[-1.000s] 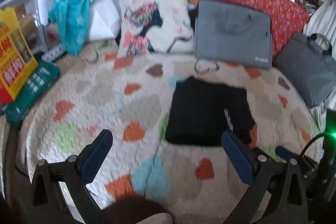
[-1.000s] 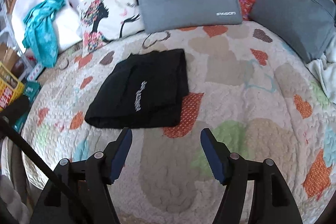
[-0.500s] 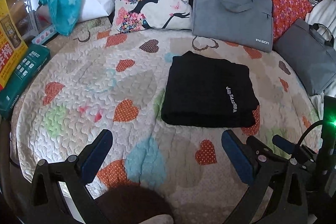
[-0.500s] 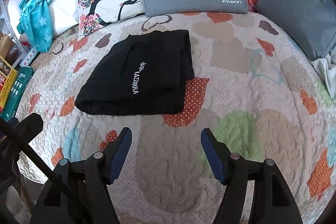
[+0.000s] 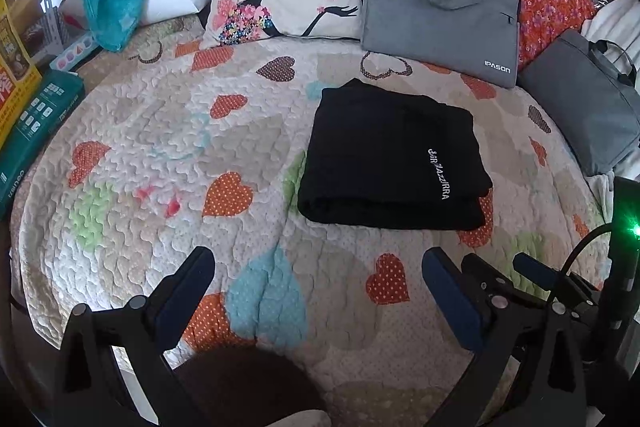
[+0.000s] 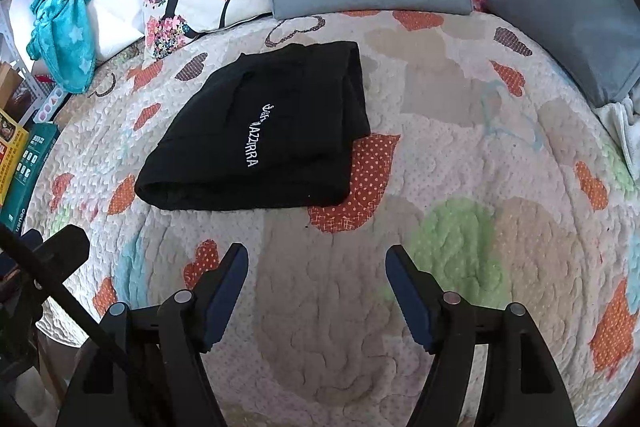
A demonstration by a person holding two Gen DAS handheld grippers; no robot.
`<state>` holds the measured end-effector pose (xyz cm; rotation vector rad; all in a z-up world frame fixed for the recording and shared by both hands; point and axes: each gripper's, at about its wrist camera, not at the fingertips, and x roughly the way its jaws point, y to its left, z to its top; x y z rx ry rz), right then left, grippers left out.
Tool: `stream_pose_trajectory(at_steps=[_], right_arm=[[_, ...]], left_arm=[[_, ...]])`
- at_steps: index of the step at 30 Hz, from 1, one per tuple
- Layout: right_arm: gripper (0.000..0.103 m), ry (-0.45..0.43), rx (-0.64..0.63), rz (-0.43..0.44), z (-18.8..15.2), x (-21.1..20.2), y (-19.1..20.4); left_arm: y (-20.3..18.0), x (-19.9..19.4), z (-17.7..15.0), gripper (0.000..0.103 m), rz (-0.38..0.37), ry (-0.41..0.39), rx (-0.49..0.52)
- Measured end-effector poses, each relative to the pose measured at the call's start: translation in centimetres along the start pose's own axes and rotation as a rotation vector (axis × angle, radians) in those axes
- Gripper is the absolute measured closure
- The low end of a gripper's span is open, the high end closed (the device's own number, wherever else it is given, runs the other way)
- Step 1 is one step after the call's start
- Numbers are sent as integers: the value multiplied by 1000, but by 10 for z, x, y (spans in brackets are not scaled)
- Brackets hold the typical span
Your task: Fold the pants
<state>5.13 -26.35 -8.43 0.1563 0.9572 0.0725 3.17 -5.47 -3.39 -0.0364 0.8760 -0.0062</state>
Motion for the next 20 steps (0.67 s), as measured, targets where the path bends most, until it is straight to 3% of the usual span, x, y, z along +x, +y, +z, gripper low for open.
stream_pose_trajectory(at_steps=[20], right_arm=[[22,36,-46,3,-4,13,12]], left_arm=[[7,16,-5,0,-27,73,-23]])
